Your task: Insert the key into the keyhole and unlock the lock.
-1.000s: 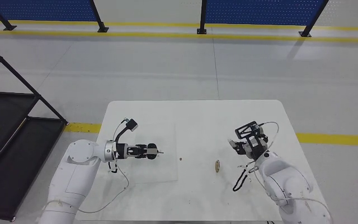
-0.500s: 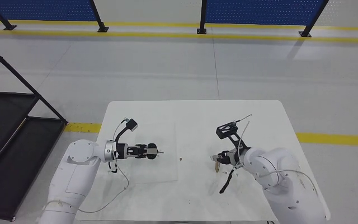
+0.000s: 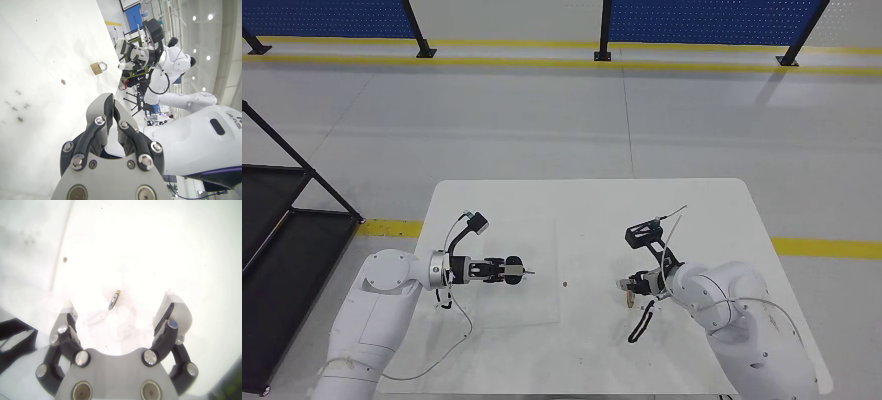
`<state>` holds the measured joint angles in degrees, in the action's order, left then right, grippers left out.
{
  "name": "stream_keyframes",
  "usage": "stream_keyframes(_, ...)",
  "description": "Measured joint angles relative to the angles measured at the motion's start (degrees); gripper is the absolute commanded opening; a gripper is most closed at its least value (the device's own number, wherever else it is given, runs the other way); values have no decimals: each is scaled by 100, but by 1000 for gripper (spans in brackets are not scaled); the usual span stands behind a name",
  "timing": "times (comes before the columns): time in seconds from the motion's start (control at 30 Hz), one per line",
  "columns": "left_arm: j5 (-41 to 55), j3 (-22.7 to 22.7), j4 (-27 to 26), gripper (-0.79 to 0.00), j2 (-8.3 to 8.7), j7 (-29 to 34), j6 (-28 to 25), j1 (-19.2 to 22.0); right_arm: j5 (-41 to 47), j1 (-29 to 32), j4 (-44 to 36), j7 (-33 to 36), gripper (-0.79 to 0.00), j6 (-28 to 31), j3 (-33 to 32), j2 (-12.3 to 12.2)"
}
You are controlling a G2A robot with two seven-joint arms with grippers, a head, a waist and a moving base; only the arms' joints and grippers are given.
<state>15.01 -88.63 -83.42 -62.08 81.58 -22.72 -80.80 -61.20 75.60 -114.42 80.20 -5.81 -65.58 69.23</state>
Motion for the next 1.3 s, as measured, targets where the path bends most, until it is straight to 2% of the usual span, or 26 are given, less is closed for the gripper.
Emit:
stream_keyframes(0.13,0,0,0,-785,0,0,0,0,-123,-42,150,82,0,-201,177,24)
stream_keyframes(0.23,0,0,0,-785,0,0,0,0,-235,-345,334,646,0,-744,469,92)
stream_keyframes(0.33,0,0,0,-785,0,0,0,0,-321,-587,563,796,0,-1068,759,141)
stream_keyframes(0.53,0,0,0,-785,0,0,0,0,-309,-829,1066,779,0,-1047,1232,209)
stream_keyframes(0.87,0,0,0,-785,0,0,0,0,-57,-985,1415,780,0,-1048,1426,209)
stream_keyframes(0.9,0,0,0,-785,0,0,0,0,-37,-986,1426,780,-37,-1048,1449,202)
stream_keyframes(0.93,0,0,0,-785,0,0,0,0,-13,-997,1455,780,-157,-1048,1476,191)
stream_keyframes(0.97,0,0,0,-785,0,0,0,0,10,-1014,1489,780,-225,-1048,1492,182)
stream_keyframes(1.0,0,0,0,-785,0,0,0,0,37,-1036,1528,780,-360,-1048,1507,173)
stream_keyframes(1.03,0,0,0,-785,0,0,0,0,76,-1069,1580,780,-406,-1048,1528,161)
stream_keyframes(1.3,0,0,0,-785,0,0,0,0,263,-1263,1787,780,-440,-1049,1646,89)
